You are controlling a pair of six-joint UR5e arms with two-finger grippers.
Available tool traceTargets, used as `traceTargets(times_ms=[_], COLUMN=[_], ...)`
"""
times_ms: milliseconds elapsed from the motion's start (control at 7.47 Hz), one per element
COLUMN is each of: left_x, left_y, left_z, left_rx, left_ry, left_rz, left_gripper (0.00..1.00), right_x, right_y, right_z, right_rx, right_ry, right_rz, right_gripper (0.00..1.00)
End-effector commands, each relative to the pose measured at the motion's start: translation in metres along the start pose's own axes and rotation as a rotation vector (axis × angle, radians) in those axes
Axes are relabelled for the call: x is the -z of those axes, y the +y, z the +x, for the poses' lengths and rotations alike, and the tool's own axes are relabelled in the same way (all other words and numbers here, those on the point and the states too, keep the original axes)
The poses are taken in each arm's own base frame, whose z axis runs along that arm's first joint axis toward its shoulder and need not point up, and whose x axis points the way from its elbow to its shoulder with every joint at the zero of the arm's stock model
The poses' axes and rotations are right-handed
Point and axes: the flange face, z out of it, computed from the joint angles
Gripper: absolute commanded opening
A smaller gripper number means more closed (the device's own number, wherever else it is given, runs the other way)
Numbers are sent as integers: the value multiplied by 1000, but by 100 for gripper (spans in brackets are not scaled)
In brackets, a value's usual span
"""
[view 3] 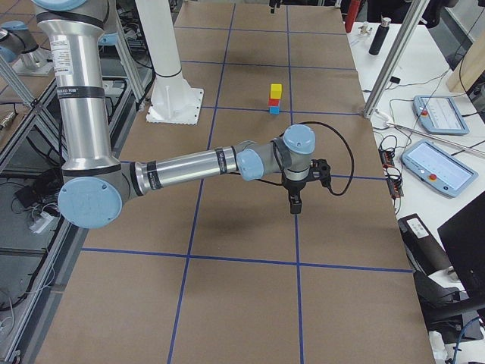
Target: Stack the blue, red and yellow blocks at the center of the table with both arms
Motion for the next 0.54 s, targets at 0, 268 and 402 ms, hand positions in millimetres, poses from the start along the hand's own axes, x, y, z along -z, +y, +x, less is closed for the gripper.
traceTargets(times_ms=[0,268,402], left_x=[5,20,19], left_y=[9,-1,0], left_z=[-29,-26,-26], left_rx=[79,223,223], left_ry=[-2,-8,-11], left_rz=[-14,4,3], left_gripper=[100,100,100], right_x=[3,-1,-1], right_y=[-11,-5,-5], right_z=[19,22,23], right_rx=[30,25,26], right_ry=[-26,-35,-33], right_rz=[-12,-18,-17], right_gripper=[100,100,100])
